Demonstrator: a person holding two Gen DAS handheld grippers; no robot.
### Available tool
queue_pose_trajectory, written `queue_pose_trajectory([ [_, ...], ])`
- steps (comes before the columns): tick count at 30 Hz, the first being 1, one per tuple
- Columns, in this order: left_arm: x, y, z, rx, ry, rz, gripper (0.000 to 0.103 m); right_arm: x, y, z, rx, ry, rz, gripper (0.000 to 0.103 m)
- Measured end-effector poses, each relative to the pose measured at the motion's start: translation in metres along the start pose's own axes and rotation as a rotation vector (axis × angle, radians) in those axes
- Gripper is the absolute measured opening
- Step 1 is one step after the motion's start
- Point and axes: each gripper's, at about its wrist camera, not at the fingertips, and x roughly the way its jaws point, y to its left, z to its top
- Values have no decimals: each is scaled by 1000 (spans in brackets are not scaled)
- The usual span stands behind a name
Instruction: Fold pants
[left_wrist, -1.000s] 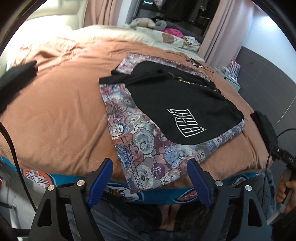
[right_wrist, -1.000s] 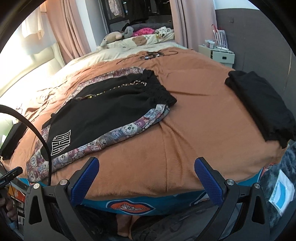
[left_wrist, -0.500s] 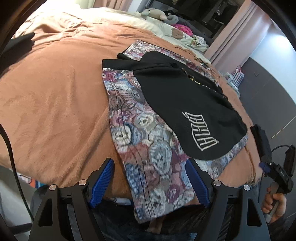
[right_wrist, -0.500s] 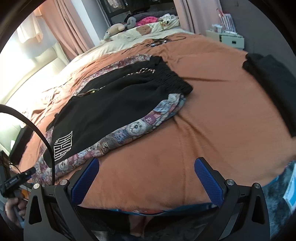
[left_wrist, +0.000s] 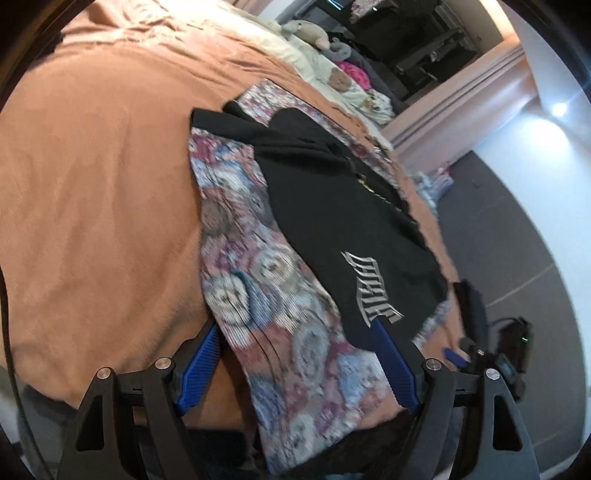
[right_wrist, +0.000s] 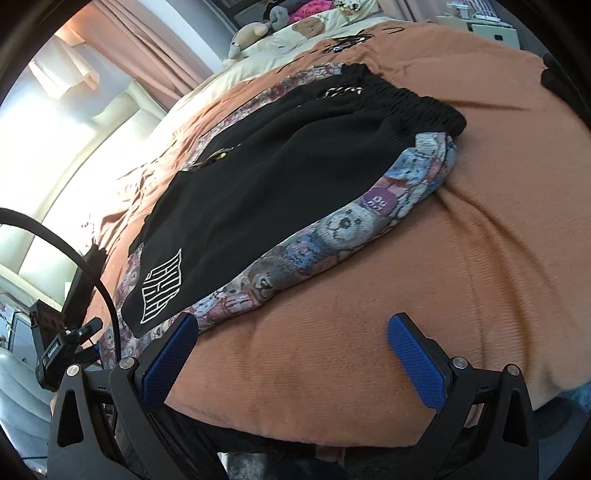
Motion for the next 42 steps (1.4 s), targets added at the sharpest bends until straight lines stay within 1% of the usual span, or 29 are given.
queue_pose_trajectory([
  [3, -4, -3, -9, 3, 19, -43, 80, 0, 0, 4, -8, 3, 36, 103],
  [7, -7, -9, -18, 10, 35, -82, 80, 2, -1, 3, -16, 9, 51, 103],
  [8, -7, -11, -21, 10, 42, -105, 80, 2, -1, 2, -15, 9, 55, 103],
  [15, -8, -29, -42, 87, 75, -161, 80, -6, 0, -4, -14, -4, 78, 103],
  [20, -11, -32, -58, 128, 105, -142, 80, -11, -3, -8, -10, -12, 86, 103],
  [22, -13, -32, -63, 143, 118, -116, 80, -12, -4, -8, -9, -14, 89, 103],
  [23, -12, -32, -64, 149, 122, -101, 81, -13, -4, -9, -9, -16, 91, 103],
  [25, -5, -29, -63, 161, 137, -13, 79, -15, -4, -9, -10, -20, 92, 103],
  [26, -1, -26, -61, 160, 145, 26, 77, -15, -5, -9, -9, -21, 92, 103],
  [28, 4, -20, -60, 140, 152, 51, 63, -16, -4, -9, -6, -25, 94, 103],
  [29, 6, -19, -60, 133, 154, 57, 58, -17, -5, -9, -4, -27, 94, 103],
  [31, 8, -14, -59, 118, 155, 75, 37, -18, -6, -9, -1, -32, 92, 103],
  [32, 7, -13, -59, 115, 153, 73, 33, -18, -6, -9, -1, -34, 91, 103],
  [34, 3, -13, -58, 118, 139, 64, 19, -20, -9, -10, 1, -38, 89, 103],
  [37, -8, -18, -55, 132, 113, 50, 13, -22, -15, -7, 12, -51, 74, 103],
  [40, -25, -28, -51, 150, 65, 24, 11, -23, -22, -4, 46, -61, 83, 99],
  [42, -32, -34, -46, 154, 42, 13, 10, -23, -25, -1, 54, -65, 79, 98],
])
